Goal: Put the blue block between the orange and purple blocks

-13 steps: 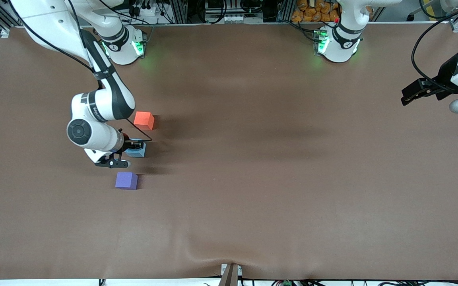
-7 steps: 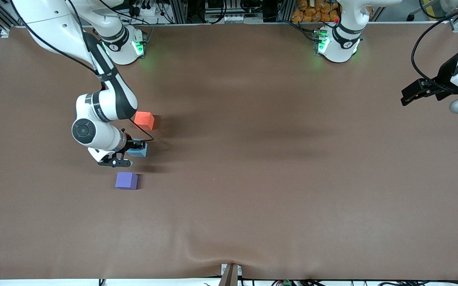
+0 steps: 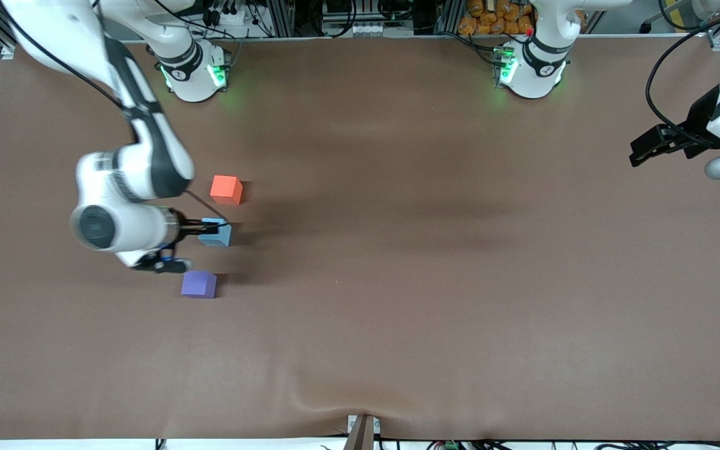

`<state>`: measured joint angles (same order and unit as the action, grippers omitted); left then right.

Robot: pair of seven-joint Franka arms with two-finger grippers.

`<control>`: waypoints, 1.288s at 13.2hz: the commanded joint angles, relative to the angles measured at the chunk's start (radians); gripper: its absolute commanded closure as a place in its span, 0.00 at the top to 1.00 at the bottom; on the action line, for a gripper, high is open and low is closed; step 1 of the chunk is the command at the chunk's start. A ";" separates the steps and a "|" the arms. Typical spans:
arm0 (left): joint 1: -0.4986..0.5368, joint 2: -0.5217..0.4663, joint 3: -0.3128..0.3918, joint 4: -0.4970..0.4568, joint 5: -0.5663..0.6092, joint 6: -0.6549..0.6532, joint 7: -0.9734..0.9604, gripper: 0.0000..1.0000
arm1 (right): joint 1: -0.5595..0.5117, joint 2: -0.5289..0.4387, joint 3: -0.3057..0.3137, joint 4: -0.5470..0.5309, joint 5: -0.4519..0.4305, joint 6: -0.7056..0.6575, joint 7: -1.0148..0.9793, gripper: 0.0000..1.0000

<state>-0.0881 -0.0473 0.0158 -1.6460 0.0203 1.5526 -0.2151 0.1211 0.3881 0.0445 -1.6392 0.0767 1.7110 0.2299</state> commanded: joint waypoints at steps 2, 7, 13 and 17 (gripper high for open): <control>0.013 -0.009 -0.007 -0.005 -0.016 0.009 0.023 1.00 | -0.107 0.023 0.015 0.367 -0.003 -0.285 -0.036 1.00; 0.011 -0.028 -0.008 0.000 -0.016 -0.002 0.023 1.00 | -0.169 -0.063 0.012 0.558 -0.035 -0.499 -0.087 1.00; 0.013 -0.065 -0.008 0.002 -0.016 -0.023 0.023 1.00 | -0.170 -0.458 0.018 0.049 -0.107 -0.229 -0.093 1.00; 0.010 -0.077 -0.011 0.008 -0.019 -0.049 0.023 1.00 | -0.158 -0.430 0.023 0.131 -0.132 -0.234 -0.222 1.00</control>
<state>-0.0881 -0.1081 0.0139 -1.6390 0.0203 1.5194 -0.2147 -0.0447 -0.0312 0.0563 -1.5123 -0.0104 1.4646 0.0483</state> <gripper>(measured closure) 0.000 0.000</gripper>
